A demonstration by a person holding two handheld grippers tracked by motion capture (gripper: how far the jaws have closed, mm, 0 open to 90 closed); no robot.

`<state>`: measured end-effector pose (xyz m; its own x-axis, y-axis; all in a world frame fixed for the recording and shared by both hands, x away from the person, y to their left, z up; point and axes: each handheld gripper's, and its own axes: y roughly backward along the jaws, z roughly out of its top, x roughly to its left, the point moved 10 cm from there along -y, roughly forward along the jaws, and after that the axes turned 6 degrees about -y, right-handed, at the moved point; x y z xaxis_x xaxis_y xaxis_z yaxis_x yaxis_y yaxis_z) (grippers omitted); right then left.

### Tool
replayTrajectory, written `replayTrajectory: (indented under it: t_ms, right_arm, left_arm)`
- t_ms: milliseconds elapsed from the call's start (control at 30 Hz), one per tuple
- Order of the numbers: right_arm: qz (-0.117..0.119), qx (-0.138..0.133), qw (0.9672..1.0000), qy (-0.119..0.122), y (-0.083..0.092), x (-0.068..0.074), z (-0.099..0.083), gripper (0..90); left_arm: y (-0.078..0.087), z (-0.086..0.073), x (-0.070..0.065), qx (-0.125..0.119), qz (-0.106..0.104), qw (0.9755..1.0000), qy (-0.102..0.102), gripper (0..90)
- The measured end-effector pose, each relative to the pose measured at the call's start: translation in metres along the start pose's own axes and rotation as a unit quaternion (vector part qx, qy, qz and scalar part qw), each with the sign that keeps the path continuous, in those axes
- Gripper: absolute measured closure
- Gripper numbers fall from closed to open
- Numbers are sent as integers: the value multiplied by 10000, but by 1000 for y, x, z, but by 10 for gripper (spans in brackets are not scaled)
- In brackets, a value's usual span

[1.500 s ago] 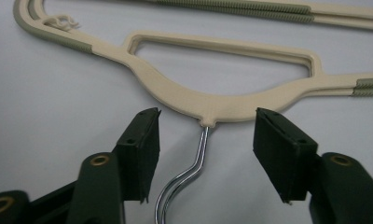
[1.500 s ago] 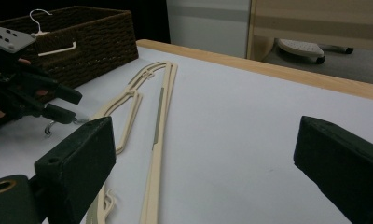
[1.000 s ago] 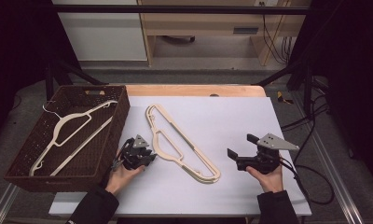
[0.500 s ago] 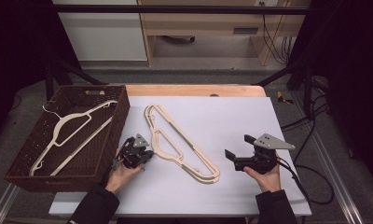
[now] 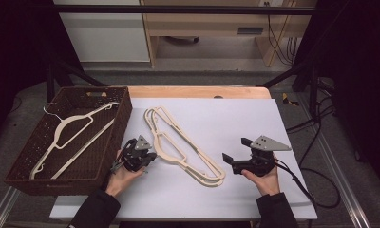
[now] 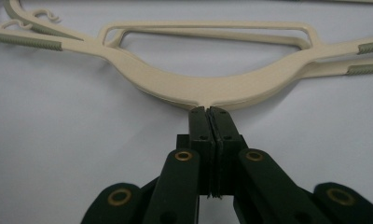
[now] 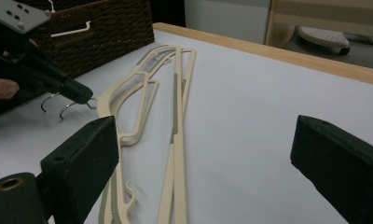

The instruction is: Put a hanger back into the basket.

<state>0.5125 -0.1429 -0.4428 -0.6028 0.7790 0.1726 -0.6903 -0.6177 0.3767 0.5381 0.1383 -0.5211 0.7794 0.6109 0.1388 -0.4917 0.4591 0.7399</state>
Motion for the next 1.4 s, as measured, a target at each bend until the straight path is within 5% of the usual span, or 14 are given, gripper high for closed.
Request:
replayTrajectory:
  t_ms: [300, 733, 1400]
  right_arm:
    - [295, 43, 9995, 144, -16, 27, 9, 107]
    - [704, 255, 9964, 400, -62, 80, 18, 150]
    - [720, 977, 9895, 789, -112, 110, -15, 213]
  left_arm:
    - [12, 8, -5, 53, -31, 10000, -22, 887]
    - [31, 18, -15, 122, -27, 9999, -74, 886]
    - [44, 27, -21, 36, -16, 10000, 8, 887]
